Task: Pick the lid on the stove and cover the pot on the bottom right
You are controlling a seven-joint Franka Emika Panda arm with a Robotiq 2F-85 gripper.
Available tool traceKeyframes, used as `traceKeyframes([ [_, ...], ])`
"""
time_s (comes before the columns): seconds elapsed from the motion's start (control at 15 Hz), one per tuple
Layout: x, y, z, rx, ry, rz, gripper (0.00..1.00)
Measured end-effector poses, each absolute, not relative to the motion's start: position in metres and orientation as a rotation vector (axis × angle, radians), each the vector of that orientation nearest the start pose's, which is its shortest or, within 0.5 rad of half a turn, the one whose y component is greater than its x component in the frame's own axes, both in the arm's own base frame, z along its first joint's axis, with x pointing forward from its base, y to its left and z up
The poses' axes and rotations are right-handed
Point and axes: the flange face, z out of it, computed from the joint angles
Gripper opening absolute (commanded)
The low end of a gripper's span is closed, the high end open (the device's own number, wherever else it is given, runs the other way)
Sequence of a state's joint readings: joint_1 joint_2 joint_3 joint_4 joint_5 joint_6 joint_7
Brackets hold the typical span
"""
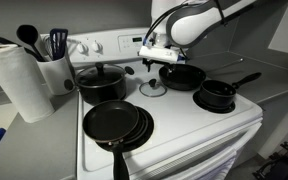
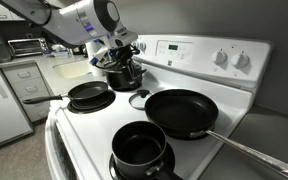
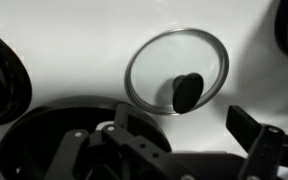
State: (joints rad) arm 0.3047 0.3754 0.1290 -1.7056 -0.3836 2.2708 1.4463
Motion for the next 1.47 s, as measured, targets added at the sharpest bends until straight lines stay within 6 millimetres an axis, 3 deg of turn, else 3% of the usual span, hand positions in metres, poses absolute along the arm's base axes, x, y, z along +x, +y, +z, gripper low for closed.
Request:
traceKeyframes([
  [0.27,0.644,0.262,0.392,-2.732,1.528,-0.622,1.0],
  [0.6,0.651,0.265,0.377,-2.629,1.766,-0.485,1.0],
  [0.93,0.658,0.262,0.369,-2.547,1.779,-0.281,1.0],
  [1.47,0.662,0.262,0.363,-2.604,1.692,-0.296,1.0],
])
